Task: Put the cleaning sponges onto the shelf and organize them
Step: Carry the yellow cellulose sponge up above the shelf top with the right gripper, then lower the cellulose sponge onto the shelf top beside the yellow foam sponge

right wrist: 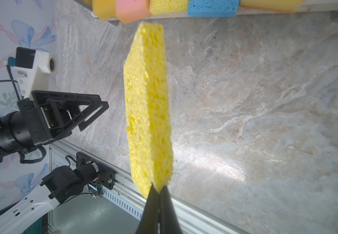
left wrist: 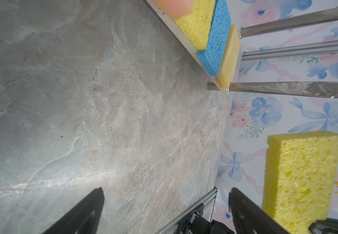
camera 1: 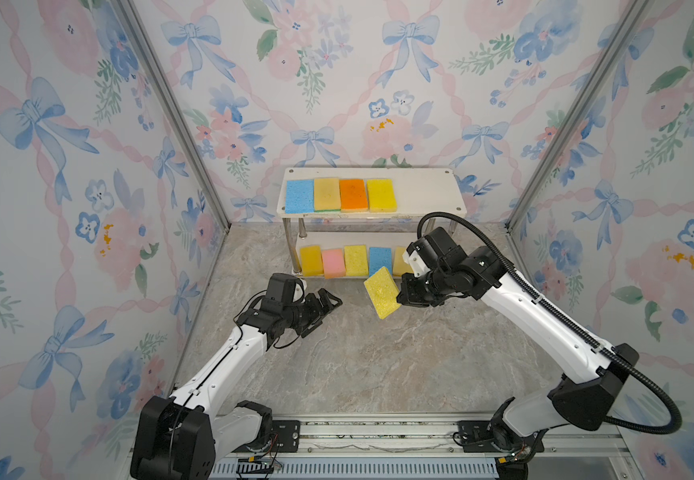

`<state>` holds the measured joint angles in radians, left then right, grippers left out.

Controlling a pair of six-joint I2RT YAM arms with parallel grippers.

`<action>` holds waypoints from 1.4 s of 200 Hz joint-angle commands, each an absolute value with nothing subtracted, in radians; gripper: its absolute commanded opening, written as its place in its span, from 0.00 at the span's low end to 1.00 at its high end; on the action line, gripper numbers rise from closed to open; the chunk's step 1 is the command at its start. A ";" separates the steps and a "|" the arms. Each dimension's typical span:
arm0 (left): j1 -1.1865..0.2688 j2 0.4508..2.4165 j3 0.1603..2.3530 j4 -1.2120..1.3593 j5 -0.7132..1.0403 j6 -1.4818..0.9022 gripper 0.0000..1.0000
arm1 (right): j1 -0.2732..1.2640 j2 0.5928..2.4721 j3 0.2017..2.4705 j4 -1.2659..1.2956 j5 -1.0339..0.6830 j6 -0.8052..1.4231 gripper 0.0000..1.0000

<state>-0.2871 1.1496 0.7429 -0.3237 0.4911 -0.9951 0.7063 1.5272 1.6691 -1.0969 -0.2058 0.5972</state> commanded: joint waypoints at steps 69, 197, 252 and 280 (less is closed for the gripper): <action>-0.239 1.209 0.690 -0.344 0.434 -0.966 0.98 | 0.730 1.583 1.839 -1.131 -0.351 0.224 0.00; -0.239 1.157 0.702 -0.353 0.550 -0.841 0.98 | 0.786 1.451 2.202 -1.072 -0.023 0.467 0.00; -0.239 1.086 0.655 -0.354 0.547 -0.838 0.98 | 0.473 1.366 2.091 -0.845 -0.191 0.676 0.00; -0.239 1.025 0.623 -0.352 0.537 -0.864 0.98 | 0.334 1.363 2.034 -0.782 -0.219 0.835 0.00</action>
